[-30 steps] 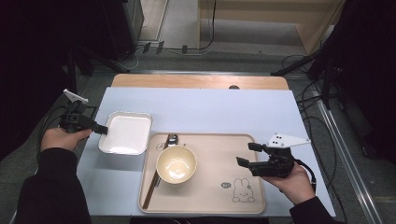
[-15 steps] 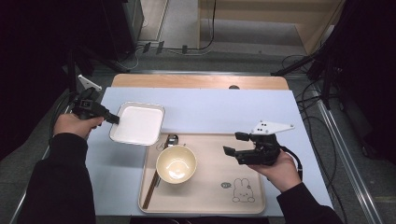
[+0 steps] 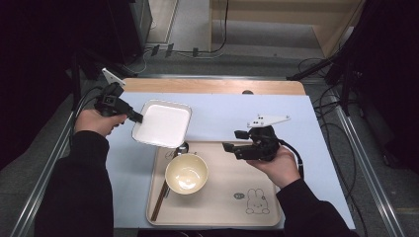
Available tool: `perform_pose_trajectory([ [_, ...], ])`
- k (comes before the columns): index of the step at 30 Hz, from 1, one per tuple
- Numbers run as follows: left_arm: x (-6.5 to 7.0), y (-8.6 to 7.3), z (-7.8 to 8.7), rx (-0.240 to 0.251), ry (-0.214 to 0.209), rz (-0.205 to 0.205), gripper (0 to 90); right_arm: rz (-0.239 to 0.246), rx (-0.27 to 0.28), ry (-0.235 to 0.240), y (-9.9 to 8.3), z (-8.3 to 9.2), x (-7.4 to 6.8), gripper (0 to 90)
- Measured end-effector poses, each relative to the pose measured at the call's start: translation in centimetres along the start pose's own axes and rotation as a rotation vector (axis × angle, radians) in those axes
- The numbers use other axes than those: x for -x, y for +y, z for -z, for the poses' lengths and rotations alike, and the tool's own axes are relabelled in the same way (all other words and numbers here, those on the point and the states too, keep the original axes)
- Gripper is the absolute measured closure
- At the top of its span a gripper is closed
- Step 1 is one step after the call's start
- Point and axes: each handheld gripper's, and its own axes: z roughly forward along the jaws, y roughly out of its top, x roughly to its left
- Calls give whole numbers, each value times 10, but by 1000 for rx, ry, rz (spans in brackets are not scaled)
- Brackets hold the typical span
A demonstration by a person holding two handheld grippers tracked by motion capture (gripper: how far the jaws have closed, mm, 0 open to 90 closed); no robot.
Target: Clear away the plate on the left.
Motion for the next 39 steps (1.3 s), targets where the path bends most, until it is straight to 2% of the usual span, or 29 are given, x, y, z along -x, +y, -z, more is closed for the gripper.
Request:
perform_pose_trajectory([
  [5, 12, 5, -11, -12, -8, -21, 892, -18, -13, -7, 11, -12, -3, 397],
  [13, 28, 10, -25, -22, -22, -44, 892, -86, -7, -25, 22, -30, -8, 423],
  [24, 40, 13, -37, -34, -37, -62, 892, -181, -89, -36, 39, -55, -10, 494],
  [27, 41, 13, -39, -32, -40, -63, 891, -224, -136, -50, 46, -61, -10, 518],
  [31, 42, 13, -39, -25, -47, -65, 891, -296, -172, -43, 47, -70, -7, 552],
  [34, 44, 13, -40, -22, -45, -68, 890, -318, -203, -54, 48, -75, -6, 579],
  [39, 46, 13, -41, -20, -44, -79, 889, -357, -222, -56, 50, -80, -2, 633],
])
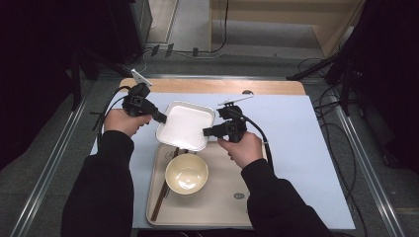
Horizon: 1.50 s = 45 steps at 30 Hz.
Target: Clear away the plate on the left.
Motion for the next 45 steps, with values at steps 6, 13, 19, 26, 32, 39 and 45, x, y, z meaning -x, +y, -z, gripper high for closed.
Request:
perform_pose_trajectory([
  [6, 4, -1, -1, 12, 10, -19, 884, -36, -20, -19, 3, -1, 4, 710],
  [13, 7, -3, -3, 9, 25, -58, 886, -70, 1, -48, 6, -1, 5, 804],
  [19, 9, -7, -1, 24, -23, -82, 878, -80, 56, -82, 13, 8, 8, 851],
  [26, 17, -10, -2, 38, -32, -133, 808, -92, 68, -109, 19, 11, 16, 875],
  [32, 24, -11, 8, 80, -55, -147, 677, -103, 66, -125, 24, 15, 25, 886],
  [39, 28, -14, 15, 111, -81, -185, 542, -122, 50, -136, 24, 21, 38, 886],
  [45, 29, -21, 17, 118, -61, -213, 492, -115, 18, -122, 20, 26, 50, 886],
])
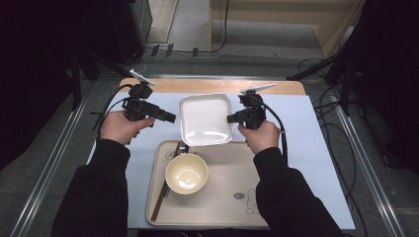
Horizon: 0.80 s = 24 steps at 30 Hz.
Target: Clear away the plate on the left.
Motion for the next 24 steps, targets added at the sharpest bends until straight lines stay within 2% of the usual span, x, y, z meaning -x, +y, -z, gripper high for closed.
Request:
perform_pose_trajectory([
  [6, -8, -10, 6, 28, 17, -26, 449, -16, -30, -5, -3, 6, 14, 885],
  [9, -12, -15, 8, 32, 31, -31, 435, -8, -27, -19, -6, 9, 22, 886],
  [13, -16, -20, 11, 32, 44, -43, 429, -23, -54, -29, -10, 13, 33, 886],
  [24, -25, -36, 16, 68, 51, -66, 396, -36, -93, -8, -27, 17, 53, 885],
])
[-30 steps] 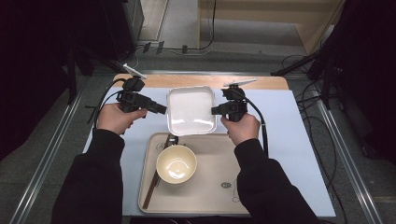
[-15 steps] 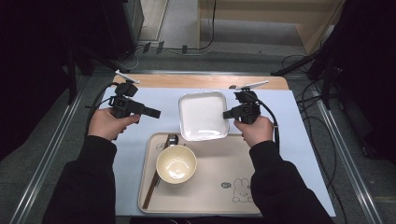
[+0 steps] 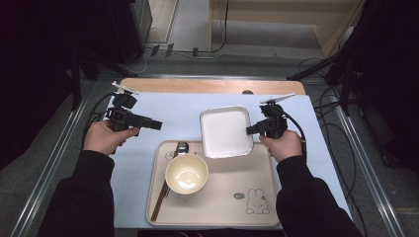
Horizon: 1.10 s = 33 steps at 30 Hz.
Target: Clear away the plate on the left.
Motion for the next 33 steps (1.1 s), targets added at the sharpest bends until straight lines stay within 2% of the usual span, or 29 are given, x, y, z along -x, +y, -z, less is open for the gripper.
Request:
perform_pose_trajectory([
  [9, -5, -10, 4, 2, 16, -13, 389, 9, -30, 6, -11, 1, 10, 885],
  [16, -11, -17, 7, 10, 19, 18, 372, 18, -47, 17, -19, 6, 12, 885],
  [23, -15, -28, 11, 15, 24, 6, 370, 35, -63, 24, -31, 8, 18, 884],
  [33, -22, -44, 14, 43, 19, 27, 370, 49, -96, 41, -52, 8, 21, 884],
])
